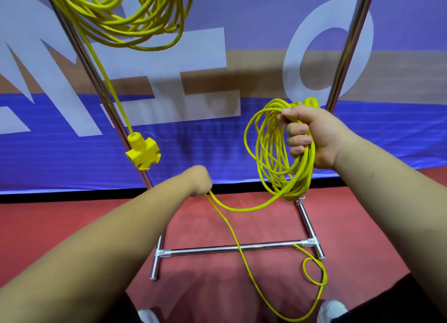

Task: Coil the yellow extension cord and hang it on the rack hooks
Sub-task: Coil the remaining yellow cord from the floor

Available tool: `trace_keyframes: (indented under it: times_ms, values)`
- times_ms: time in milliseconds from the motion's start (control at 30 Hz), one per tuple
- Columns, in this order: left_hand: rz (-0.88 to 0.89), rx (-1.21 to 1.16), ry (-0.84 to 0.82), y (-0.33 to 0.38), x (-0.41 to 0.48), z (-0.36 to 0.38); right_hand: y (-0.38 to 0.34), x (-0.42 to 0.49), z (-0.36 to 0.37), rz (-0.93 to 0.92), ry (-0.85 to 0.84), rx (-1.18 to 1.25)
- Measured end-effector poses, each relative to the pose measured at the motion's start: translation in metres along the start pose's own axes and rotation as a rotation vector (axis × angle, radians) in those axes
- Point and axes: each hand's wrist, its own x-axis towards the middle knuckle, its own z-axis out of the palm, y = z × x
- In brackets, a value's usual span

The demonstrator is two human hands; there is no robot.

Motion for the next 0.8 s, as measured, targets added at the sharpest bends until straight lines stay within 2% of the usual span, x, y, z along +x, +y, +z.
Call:
trace_keyframes:
  times_ms: [100,133,167,233,300,467,567,700,800]
  values:
    - [-0.043,-0.705,0.087,0.022,-0.012,-0.021,0.004,0.003,-0.002,0.011,0.034,-0.076]
    - [-0.016,-0.876,0.111,0.031,-0.02,-0.027,0.006,0.004,-0.002,0.009,0.052,-0.111]
    - [0.039,-0.944,0.169,0.038,-0.028,-0.033,0.008,0.004,-0.002,0.004,0.072,-0.145]
    - [0.16,-0.944,0.308,0.048,-0.041,-0.049,0.012,0.006,-0.002,-0.012,0.127,-0.205]
    - [0.195,-0.958,0.362,0.057,-0.058,-0.069,0.015,0.01,-0.006,-0.028,0.204,-0.252]
    - [0.363,-0.949,0.201,0.068,-0.095,-0.101,0.021,0.016,-0.019,-0.081,0.306,-0.296]
    - [0.567,-0.855,0.107,0.059,-0.1,-0.102,0.024,0.014,-0.019,-0.109,0.335,-0.289]
    - [0.76,-0.815,0.047,0.053,-0.107,-0.103,0.028,0.011,-0.015,-0.137,0.303,-0.328]
    - [0.788,-0.824,0.034,0.057,-0.106,-0.1,0.032,0.004,-0.002,-0.079,0.182,-0.342]
